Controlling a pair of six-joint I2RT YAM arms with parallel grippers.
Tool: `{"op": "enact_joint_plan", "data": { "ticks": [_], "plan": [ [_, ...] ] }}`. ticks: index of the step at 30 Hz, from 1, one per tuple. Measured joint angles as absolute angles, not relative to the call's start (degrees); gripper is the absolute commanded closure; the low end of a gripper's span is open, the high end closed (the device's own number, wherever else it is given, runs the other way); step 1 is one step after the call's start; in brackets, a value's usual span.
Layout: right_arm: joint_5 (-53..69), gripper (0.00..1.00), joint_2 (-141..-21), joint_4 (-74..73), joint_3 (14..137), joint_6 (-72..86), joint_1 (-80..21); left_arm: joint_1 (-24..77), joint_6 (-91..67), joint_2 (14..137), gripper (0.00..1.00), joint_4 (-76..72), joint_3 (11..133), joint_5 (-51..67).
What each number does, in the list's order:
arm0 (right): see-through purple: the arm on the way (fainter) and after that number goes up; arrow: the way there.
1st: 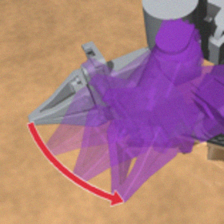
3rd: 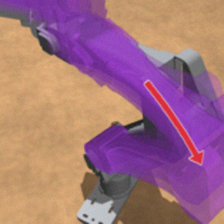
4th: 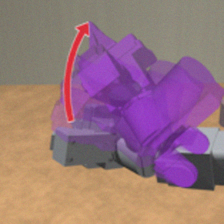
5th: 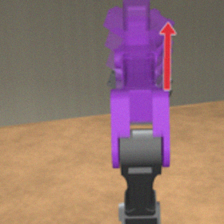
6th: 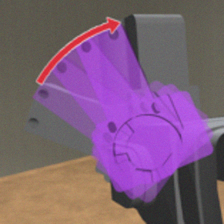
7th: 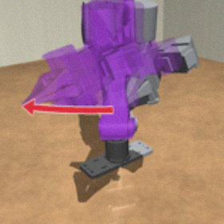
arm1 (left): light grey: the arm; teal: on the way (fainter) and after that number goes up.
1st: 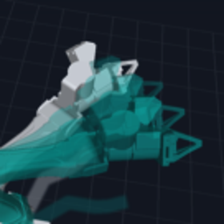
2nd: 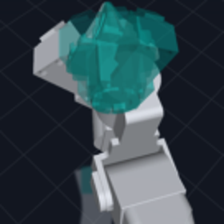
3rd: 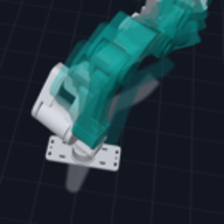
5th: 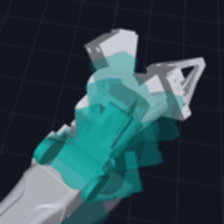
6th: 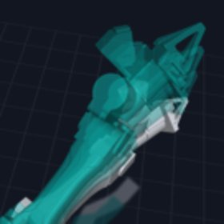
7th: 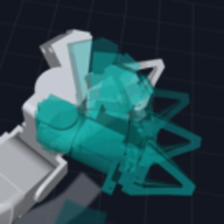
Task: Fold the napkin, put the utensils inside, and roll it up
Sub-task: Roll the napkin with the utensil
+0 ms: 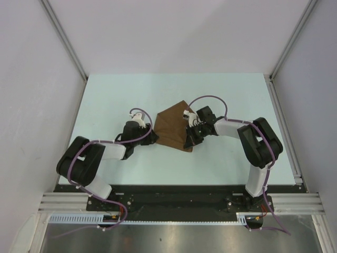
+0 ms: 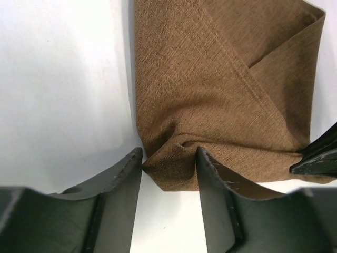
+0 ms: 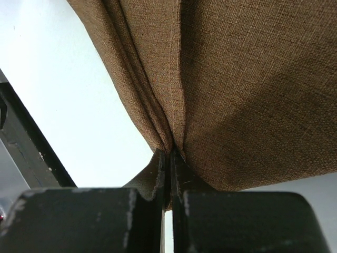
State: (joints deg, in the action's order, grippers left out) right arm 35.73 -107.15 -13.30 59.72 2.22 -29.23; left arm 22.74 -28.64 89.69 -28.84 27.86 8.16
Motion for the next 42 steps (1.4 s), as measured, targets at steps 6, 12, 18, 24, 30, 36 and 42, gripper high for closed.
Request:
{"op": "enact_joint_plan", "data": {
  "ticks": [6, 12, 18, 24, 30, 36, 42],
  "plan": [
    [36.75, 0.85, -107.72, -13.56, 60.14, 2.98, -28.77, 22.74, -29.32, 91.22, 0.94, -30.55, 27.88, 10.07],
    [36.58, 0.47, -107.77, -17.32, 62.59, 3.62, -29.12, 22.68, -29.39, 92.82, 1.00, -30.85, 29.12, 12.45],
    [31.18, 0.38, -104.14, -22.96, 67.13, 1.87, -28.14, 22.68, -29.28, 93.45, 1.00, -25.43, 32.77, 13.50],
    [18.31, 0.29, -92.97, -20.23, 68.03, -1.26, -31.31, 22.46, -29.43, 94.41, 1.00, -17.65, 37.50, 14.02],
    [3.18, 0.30, -84.09, -6.24, 59.99, -7.81, -46.68, 22.02, -29.39, 95.11, 1.00, -10.70, 41.34, 14.35],
    [-9.06, 0.34, -87.61, 5.48, 52.71, -14.87, -57.52, 20.49, -29.52, 96.05, 1.00, -6.59, 43.55, 16.78],
    [-15.27, 0.42, -92.44, 10.20, 50.41, -20.29, -60.25, 19.66, -29.50, 97.23, 1.00, -3.86, 45.52, 18.72]
  ]
}}
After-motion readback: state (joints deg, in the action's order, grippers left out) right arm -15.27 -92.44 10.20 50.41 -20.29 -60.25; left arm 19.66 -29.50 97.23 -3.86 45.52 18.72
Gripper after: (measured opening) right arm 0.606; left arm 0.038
